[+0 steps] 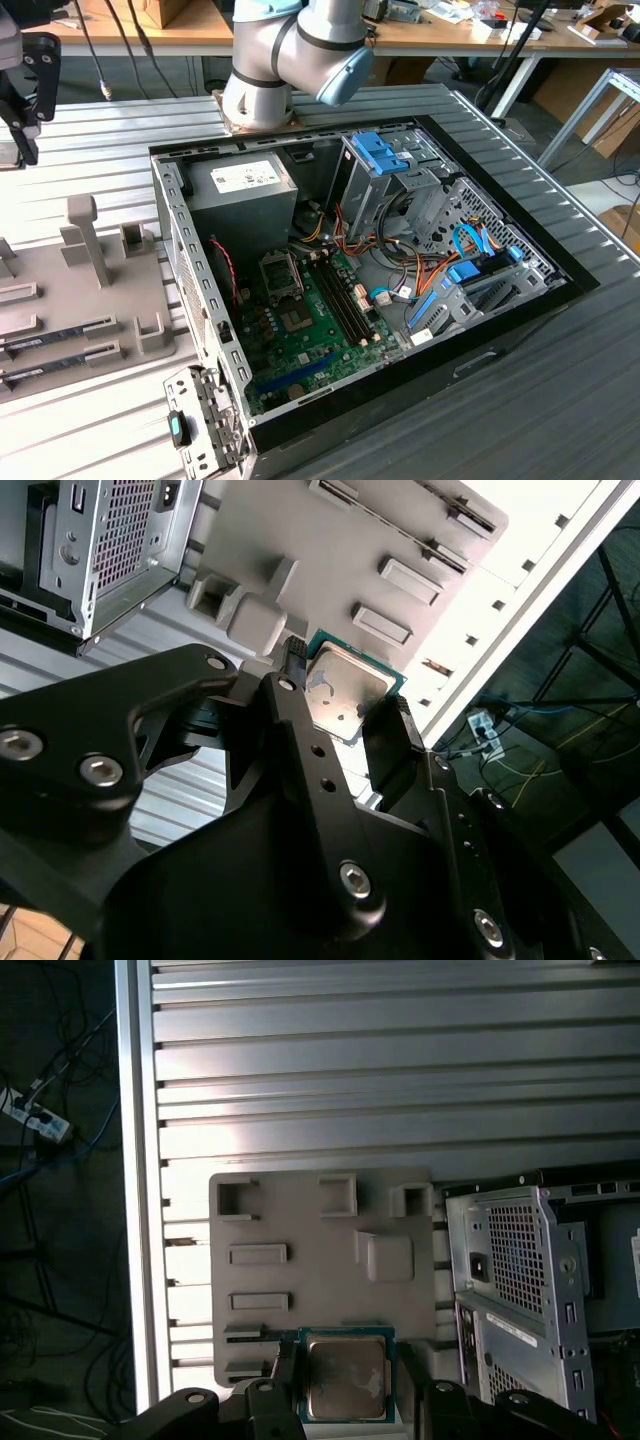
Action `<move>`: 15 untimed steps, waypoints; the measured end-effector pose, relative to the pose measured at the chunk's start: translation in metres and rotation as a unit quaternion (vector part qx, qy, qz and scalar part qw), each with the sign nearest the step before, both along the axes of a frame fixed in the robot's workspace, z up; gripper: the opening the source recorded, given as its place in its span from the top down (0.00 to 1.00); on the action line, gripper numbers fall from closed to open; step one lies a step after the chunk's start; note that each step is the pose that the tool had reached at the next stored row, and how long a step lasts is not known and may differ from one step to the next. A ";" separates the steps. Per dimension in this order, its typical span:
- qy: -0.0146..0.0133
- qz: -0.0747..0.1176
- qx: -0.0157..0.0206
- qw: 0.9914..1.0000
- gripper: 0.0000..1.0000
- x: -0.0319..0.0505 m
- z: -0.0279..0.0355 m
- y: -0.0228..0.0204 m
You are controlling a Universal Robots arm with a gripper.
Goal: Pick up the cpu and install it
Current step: 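Pick up the cpu and move it towards the insertion slot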
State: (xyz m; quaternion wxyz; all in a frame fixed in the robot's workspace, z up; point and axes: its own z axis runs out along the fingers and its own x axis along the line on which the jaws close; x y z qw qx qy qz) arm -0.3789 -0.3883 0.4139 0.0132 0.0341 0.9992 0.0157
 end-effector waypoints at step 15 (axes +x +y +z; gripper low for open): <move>0.000 0.000 0.000 1.000 0.53 0.0175 -0.0004 0.0000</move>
